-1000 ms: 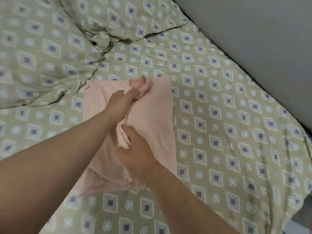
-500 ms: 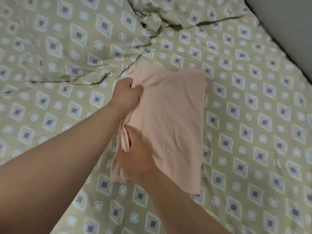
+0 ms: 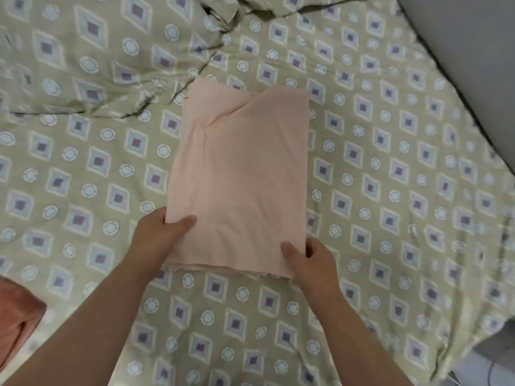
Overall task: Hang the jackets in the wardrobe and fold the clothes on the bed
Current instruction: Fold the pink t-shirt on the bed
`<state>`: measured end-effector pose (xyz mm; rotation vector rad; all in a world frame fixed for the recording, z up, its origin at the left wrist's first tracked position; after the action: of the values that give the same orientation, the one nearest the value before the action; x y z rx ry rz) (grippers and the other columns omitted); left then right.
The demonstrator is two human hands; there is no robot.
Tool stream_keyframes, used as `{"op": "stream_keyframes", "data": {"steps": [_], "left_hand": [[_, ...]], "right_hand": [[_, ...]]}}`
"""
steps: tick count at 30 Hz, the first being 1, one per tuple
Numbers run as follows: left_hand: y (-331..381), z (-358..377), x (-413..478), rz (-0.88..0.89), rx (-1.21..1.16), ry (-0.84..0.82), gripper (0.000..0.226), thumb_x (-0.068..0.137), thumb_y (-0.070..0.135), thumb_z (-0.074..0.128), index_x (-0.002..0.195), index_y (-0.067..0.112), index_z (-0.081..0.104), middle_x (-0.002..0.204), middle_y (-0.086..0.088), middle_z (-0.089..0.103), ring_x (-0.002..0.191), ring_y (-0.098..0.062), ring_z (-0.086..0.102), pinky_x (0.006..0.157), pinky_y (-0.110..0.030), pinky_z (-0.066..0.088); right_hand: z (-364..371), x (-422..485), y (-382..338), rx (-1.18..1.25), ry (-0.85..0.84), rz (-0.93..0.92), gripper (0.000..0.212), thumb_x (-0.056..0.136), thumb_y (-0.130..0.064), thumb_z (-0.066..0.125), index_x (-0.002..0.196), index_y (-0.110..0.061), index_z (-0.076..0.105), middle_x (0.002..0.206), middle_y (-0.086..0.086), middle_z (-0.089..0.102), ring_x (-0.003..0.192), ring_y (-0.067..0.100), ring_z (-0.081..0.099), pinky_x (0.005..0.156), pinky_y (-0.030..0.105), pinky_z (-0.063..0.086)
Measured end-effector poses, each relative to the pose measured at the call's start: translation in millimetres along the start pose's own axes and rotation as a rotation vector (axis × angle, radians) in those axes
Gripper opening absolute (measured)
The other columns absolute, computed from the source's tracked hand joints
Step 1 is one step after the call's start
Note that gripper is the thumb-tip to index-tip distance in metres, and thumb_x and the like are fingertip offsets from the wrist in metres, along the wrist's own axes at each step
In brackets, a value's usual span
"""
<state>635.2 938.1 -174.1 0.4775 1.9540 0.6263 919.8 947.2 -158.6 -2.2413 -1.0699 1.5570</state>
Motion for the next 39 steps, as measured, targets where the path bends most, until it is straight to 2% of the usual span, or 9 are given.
{"op": "stream_keyframes", "data": {"steps": [4,10,16,21,24,27,30,34,39], "left_hand": [[-8.1,-9.0,1.4,-0.112,-0.220,-0.140,0.016,0.087,0.008,0.072,0.102,0.014,0.071,0.097,-0.009,0.077,0.089,-0.031,0.072,0.071,-0.039,0.058],[-37.1,-0.7,-40.8,-0.235,-0.420,-0.080,0.013,0.093,0.000,0.062,0.105,0.005,0.067,0.098,-0.014,0.073,0.076,-0.024,0.070,0.053,-0.026,0.055],[-84.4,-10.9,-114.5,-0.448,-0.295,-0.143,0.031,0.096,0.002,0.060,0.126,-0.004,0.057,0.112,-0.019,0.069,0.094,-0.034,0.068,0.076,-0.041,0.056],[-85.7,-24.4,-150.3,-0.693,-0.293,-0.184,0.031,0.098,0.006,0.055,0.126,-0.007,0.057,0.082,-0.014,0.066,0.063,-0.024,0.060,0.045,-0.025,0.048],[-52.6,-28.0,-144.7,-0.577,-0.484,-0.086,0.045,0.099,0.001,0.048,0.143,0.006,0.045,0.093,-0.013,0.064,0.061,-0.022,0.060,0.041,-0.025,0.047],[0.7,-26.1,-124.2,-0.450,-0.918,0.042,0.060,0.099,-0.003,0.045,0.154,0.018,0.031,0.105,-0.008,0.062,0.067,-0.013,0.067,0.048,-0.023,0.054],[41.7,-16.9,-90.0,-0.522,-1.227,0.027,0.039,0.103,0.003,0.043,0.142,0.004,0.050,0.109,-0.012,0.066,0.091,-0.021,0.068,0.065,-0.029,0.061],[68.1,-8.2,-49.8,-0.589,-1.260,0.030,0.030,0.103,0.001,0.036,0.124,-0.007,0.056,0.127,-0.018,0.061,0.115,-0.031,0.061,0.088,-0.039,0.056],[70.0,-0.5,-22.2,-0.421,-0.990,-0.022,0.014,0.098,-0.004,0.045,0.101,-0.002,0.058,0.092,-0.010,0.060,0.082,-0.019,0.063,0.074,-0.034,0.060]], "right_hand": [[-2.4,10.1,11.9,0.126,-0.052,0.006,0.010,0.090,-0.027,0.068,0.099,-0.031,0.067,0.093,-0.012,0.072,0.082,0.009,0.068,0.060,0.028,0.053],[-10.8,-16.9,25.1,0.167,-0.150,0.163,0.029,0.094,-0.017,0.063,0.123,-0.012,0.061,0.115,0.003,0.068,0.104,0.026,0.065,0.096,0.050,0.053],[-30.1,-79.7,49.1,-0.026,-0.241,0.315,0.035,0.096,-0.015,0.054,0.130,-0.008,0.055,0.124,0.011,0.063,0.109,0.031,0.061,0.097,0.049,0.052],[-46.6,-105.4,60.3,0.010,-0.359,0.465,0.028,0.093,-0.008,0.053,0.121,-0.007,0.059,0.111,0.013,0.066,0.099,0.030,0.064,0.083,0.045,0.054],[-52.1,-97.5,34.2,0.123,-0.229,0.386,0.032,0.090,-0.009,0.055,0.121,-0.012,0.055,0.109,0.011,0.064,0.090,0.028,0.066,0.067,0.041,0.057],[-51.0,-74.2,-10.3,0.393,-0.143,0.274,0.034,0.091,-0.009,0.052,0.119,-0.028,0.055,0.104,0.008,0.067,0.069,0.020,0.067,0.049,0.029,0.050],[-41.7,-44.4,-52.5,0.705,-0.166,0.344,0.018,0.094,-0.009,0.051,0.106,-0.011,0.065,0.099,0.011,0.071,0.076,0.023,0.068,0.053,0.030,0.055],[-28.1,-6.7,-82.7,0.906,-0.237,0.399,0.025,0.097,-0.011,0.042,0.101,0.005,0.060,0.098,0.014,0.069,0.084,0.030,0.066,0.057,0.030,0.059],[-17.7,28.5,-93.3,0.387,-0.162,0.336,0.013,0.086,-0.007,0.065,0.073,-0.008,0.062,0.060,0.004,0.060,0.046,0.013,0.051,0.037,0.021,0.039]]}}
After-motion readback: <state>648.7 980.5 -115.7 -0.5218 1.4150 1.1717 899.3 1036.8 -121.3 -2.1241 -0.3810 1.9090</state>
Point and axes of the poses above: each hand's wrist, its own x-axis towards the middle knuckle, its own z-axis out of the palm, y = z × x, the point moved 1 cm from there along x, towards the middle knuckle
